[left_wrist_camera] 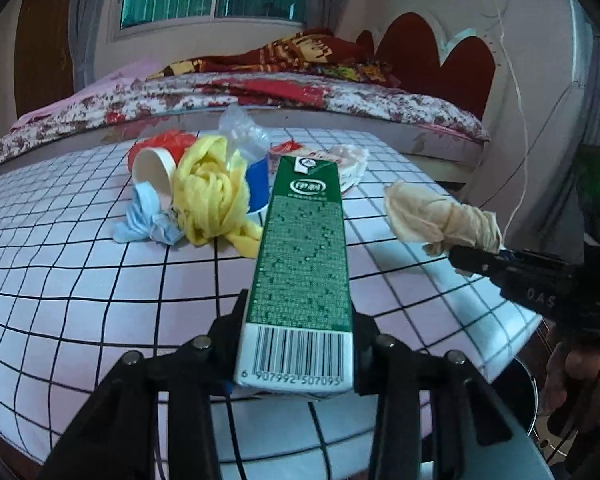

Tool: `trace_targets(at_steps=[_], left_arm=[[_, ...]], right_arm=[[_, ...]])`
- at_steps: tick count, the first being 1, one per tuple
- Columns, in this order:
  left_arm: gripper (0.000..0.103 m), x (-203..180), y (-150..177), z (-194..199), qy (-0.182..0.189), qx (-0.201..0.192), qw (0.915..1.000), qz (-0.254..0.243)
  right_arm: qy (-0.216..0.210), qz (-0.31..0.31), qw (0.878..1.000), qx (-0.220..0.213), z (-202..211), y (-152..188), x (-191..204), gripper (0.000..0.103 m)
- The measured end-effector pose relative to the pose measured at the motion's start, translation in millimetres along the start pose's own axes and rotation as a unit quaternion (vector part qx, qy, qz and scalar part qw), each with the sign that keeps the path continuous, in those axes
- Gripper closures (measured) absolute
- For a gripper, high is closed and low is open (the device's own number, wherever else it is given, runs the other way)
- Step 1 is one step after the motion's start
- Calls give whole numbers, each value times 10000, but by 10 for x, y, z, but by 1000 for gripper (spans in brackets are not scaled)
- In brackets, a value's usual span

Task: Collect trash
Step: 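Carry carton and beige cloth over the bin and open both grippers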

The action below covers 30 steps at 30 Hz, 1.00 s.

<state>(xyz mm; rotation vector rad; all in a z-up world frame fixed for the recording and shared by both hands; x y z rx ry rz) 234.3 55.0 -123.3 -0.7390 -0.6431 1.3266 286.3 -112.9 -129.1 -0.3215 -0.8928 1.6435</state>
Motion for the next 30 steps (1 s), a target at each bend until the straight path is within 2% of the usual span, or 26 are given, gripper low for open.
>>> trace_targets(at_steps=[6,15,22,30], left_arm=[[62,-195,-2,210,77,-160,9997,-167],[62,-581,111,478,319,-282,9984,-364],[62,-907,174,631,532,-328,9965,-554],[62,-1321,213,683,781,-338,9929,-835]], right_arm=[[21,-290,9992,-274,448,54,-128,87],[243,-674,9960,-533,1108,414,-438,87],[426,-848,9932,-677,1506,700,-619,87],[677,-1209,9871,-800,1870,946,-998,87]])
Point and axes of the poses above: each gripper's, at about its wrist camera, not at the fingertips, and z roughly against the way its jaws point, x to its left, y to its underside, the point moved 8 cm from there along -z, roughly the way its jaws point, and after that the axes turned 9 degrees about -z, right-handed, at the moved point
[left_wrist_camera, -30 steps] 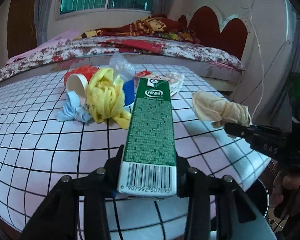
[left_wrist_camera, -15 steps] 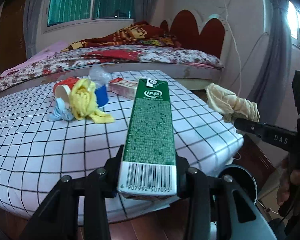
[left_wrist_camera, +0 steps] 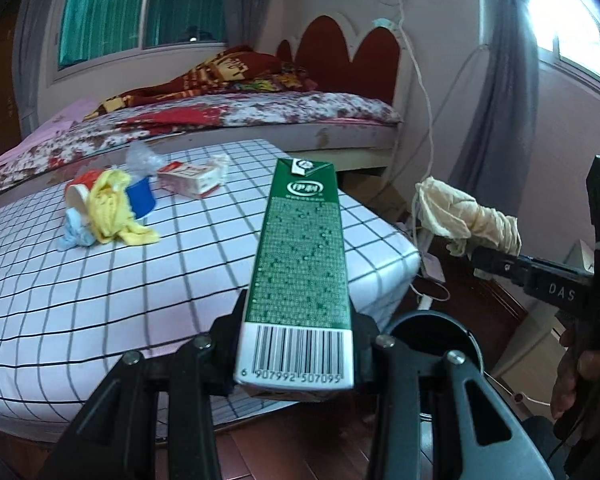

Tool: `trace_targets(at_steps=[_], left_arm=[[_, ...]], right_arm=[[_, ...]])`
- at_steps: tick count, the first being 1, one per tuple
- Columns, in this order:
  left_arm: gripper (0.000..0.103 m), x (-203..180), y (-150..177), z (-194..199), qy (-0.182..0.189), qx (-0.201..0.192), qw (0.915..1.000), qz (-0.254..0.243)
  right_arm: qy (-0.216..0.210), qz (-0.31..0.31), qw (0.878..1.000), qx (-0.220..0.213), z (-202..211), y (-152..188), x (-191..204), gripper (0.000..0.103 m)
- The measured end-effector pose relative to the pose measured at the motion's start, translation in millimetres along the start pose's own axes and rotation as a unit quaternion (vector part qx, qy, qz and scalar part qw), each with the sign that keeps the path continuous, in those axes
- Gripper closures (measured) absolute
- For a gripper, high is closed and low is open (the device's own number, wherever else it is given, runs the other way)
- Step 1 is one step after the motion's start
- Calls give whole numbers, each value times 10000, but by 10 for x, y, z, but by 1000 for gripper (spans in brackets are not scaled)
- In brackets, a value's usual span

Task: Collect trash
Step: 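Carry carton and beige cloth over the bin and open both grippers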

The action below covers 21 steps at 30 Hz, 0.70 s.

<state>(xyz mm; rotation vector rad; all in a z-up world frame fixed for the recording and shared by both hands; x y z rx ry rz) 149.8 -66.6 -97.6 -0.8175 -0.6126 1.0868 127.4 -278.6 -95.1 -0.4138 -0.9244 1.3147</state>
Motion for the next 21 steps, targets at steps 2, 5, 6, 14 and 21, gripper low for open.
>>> trace_targets(at_steps=[2,5,6,14,21], left_arm=[[62,-118,-2,-19,99,20,9999,-77],[62,-306,4,-48,245,47,9995,-200],[62,-366,2,-59,285,58,9993,-235],[63,-929,74,-184,729,224,9948,-676],[63,-1343,249,-369,1068,558,9872,-1041]], right_arm=[[112,-40,9999,-27,72,31,-117,87],[220,-140,9996,-56,161,67,-297,87],[254,-166,9995,-55,176,72,-353,87],[648,-482,9967,-15,330,255,-910,87],[926,-675,9933,126,402,453,-1313,87]])
Point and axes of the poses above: each gripper's, at about its wrist camera, not at the fingertips, and z roughly against the way its jaws point, x to its left, y to its underside, the point moved 8 cm from there along -z, roughly the way its jaws point, and after that the axes turned 9 degrees about -z, right-handed, at the moved point
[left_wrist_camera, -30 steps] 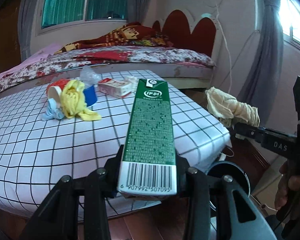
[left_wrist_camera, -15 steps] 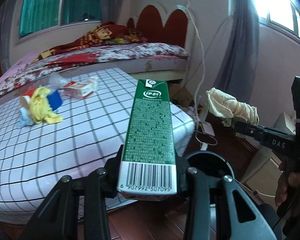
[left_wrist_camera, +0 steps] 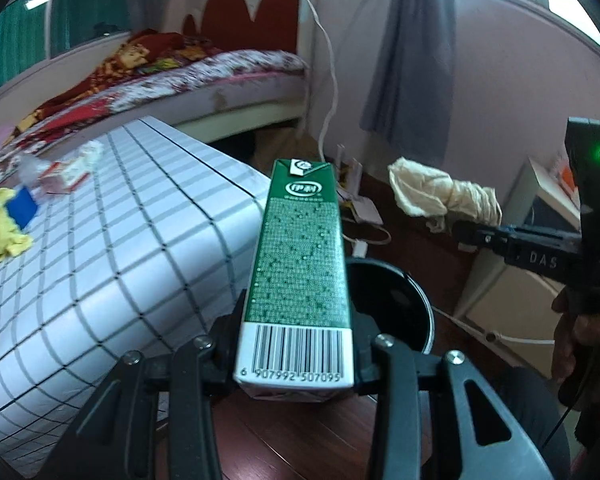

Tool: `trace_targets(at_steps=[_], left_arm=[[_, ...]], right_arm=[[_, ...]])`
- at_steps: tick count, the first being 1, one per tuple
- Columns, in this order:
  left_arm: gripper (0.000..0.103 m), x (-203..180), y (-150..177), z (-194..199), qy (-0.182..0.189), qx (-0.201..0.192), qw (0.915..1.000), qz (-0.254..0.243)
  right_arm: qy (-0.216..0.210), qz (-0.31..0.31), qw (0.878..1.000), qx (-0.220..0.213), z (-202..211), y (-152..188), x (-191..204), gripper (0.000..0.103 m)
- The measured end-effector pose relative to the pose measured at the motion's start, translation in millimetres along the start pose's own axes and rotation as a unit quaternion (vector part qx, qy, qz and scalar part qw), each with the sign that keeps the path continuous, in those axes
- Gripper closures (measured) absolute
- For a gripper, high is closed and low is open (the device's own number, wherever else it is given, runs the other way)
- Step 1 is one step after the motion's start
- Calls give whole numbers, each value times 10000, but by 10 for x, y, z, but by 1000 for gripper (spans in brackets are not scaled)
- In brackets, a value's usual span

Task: Collect trash
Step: 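Carry carton and beige cloth over the bin and open both grippers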

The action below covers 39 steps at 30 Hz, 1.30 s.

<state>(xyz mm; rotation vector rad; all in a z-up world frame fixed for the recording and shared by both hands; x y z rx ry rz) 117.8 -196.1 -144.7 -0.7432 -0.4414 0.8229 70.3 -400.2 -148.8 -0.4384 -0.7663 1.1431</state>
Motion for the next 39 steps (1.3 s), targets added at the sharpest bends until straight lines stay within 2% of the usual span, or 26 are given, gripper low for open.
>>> trace_targets(at_steps=[7,17,22,25,26,27,28,29,32,34,39], left_arm=[[63,-285,122,-357,389,414,9983,-136],[63,-481,269,-819,838,1025,9909,-251],[62,-558,296,-951,1082,1196,9867,-208],[58,-608,313,-1020,1178,1259,9847,-242],[37,-597,324,-1051,1175,1294,9844,-196],[16,-570,351,-1063,1111,1304,9851,-114],[9,-535,364,-1066,1041,1288,9862,-83],[3,-496,398,-1057,947,1295,9870,-62],[1,-354,538,-1002,624,1361,9887,56],[1,-275,612,-958,452,1365,9895,121],[1,-131,679,-881,104,1326,9908,265]], right_arm=[[275,-107,9993,221,-137,166,-340,86],[596,135,9940,911,-639,469,-654,86],[573,283,9906,1207,-906,553,-726,86],[544,397,9886,1350,-1048,601,-718,84],[503,479,9875,1414,-1136,630,-720,79],[627,574,9854,1479,-1205,665,-748,51],[901,645,9817,1550,-1279,706,-819,17],[1101,632,9793,1578,-1324,735,-892,12],[1123,344,9792,1655,-1332,795,-998,11],[1157,211,9790,1666,-1294,838,-1012,0],[1209,129,9812,1496,-1219,883,-978,0]])
Point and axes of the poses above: each gripper's, at about its wrist camera, not at the fingertips, and z roughly against the way its jaws point, x to its left, y to its underside, the point moved 8 cm from there along -z, roughly the way its jaws point, and after that the axes turned 9 degrees about -z, right-handed, at the moved point
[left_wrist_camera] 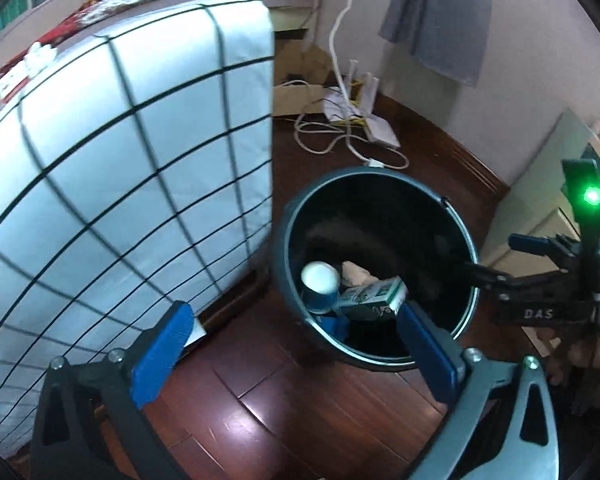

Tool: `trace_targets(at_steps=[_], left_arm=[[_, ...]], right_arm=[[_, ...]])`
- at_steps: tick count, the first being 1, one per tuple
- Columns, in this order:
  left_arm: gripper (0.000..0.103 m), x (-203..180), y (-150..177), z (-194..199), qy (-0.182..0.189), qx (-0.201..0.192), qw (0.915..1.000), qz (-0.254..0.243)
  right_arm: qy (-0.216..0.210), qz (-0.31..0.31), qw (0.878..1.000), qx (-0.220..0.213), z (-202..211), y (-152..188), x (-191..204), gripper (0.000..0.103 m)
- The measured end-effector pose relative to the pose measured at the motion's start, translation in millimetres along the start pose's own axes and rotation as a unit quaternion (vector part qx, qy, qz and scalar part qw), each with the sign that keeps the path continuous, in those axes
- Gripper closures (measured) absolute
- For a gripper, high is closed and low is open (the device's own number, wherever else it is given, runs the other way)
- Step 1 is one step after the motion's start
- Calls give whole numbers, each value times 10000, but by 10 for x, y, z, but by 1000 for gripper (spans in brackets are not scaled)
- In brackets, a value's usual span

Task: Collect trash
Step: 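Carry carton and beige cloth over the bin and open both grippers, then move both tools back toward the remaining items on the table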

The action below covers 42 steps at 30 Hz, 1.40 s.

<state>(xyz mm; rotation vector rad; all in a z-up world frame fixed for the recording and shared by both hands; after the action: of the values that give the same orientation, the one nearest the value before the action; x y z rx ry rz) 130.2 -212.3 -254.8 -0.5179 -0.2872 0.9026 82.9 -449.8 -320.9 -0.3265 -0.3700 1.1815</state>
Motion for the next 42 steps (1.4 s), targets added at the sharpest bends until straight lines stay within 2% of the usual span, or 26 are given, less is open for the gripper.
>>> trace_targets(at_steps=[14,21,31,42], left_arm=[[1,127,-2,274,-227,-278,9992,197],[1,420,22,610,-627,-529,9952,542],[1,732,47,989,-890,-811,9894,812],[1,1183,47,1332,-1200,-1140,9794,1154]], right_arm=[[-145,33,9988,-457,409,-59,180,0],[-269,159,9966,-761,717,-137,365,0],[-518,466,9909,-1154,1063,-301,835,0],[-825,858,9809,-1539,1383,-500,1471,0]])
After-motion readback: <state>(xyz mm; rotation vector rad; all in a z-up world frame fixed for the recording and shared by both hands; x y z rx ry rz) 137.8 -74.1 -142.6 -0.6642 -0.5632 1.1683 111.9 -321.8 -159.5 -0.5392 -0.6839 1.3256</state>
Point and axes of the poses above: each gripper's, at about its wrist camera, not at the fingertips, and z roughly against the way its jaws point, x to its left, y to its underside, the point moved 8 cm from there along -z, roughly the way its jaws point, and after that the axes turned 9 degrees about -z, right-handed, at the moved point
